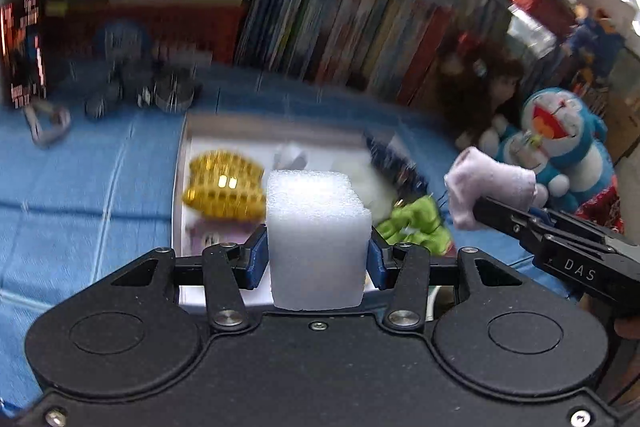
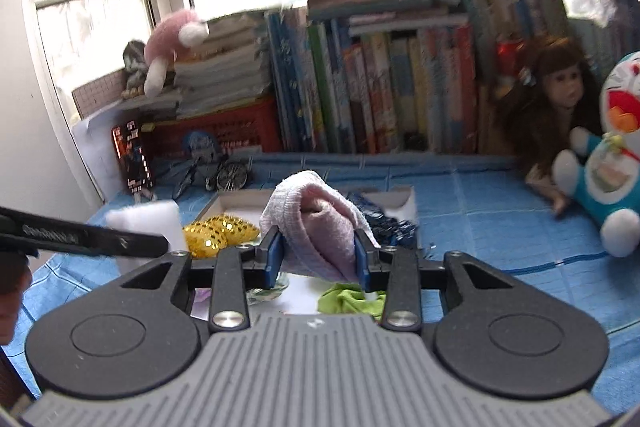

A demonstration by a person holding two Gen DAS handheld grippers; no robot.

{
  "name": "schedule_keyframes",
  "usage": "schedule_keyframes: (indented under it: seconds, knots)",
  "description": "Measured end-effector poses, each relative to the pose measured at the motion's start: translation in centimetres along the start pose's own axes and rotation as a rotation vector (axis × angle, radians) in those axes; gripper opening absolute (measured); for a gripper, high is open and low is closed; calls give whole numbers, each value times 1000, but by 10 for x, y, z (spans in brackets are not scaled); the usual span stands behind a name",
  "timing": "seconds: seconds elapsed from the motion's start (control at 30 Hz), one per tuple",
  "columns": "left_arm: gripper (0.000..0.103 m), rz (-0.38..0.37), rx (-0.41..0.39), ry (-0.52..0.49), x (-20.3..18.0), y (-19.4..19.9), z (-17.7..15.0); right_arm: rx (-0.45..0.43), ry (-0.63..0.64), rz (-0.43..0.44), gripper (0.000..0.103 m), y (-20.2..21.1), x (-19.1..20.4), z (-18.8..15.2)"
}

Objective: Organize soft objects
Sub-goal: 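Lift the sponge and sock and carry both over the tray, then open both grippers to release the sponge and sock into the tray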

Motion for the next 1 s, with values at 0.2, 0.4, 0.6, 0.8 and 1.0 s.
schedule_keyframes:
  seconds: [0.2, 0.4, 0.6, 0.8, 1.0]
  knots:
    - [46, 19, 93, 43, 9, -36, -8, 176, 5, -28, 39, -40, 7, -22]
    - [46, 54, 180, 60, 19, -67, -10, 268, -8, -42, 39, -68, 9, -33]
    - [44, 93, 212, 65, 32, -92, -8, 338, 5, -58, 39, -88, 12, -43]
    - [44, 124, 207, 77, 42, -107, -6, 348, 12, -76, 39, -101, 11, -40]
    - [44, 147, 200, 90, 49, -120, 0, 342, 4, -89, 39, -113, 13, -38]
Point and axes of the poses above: each gripper's, at about its wrist camera, not at the fingertips, and y roughly against the way its jaws point, x to its left, z to its top, the point moved 10 cm from there along -y, roughly the way its jaws point, and after that the axes turned 12 degrees about -x, right-handed, at the moved point
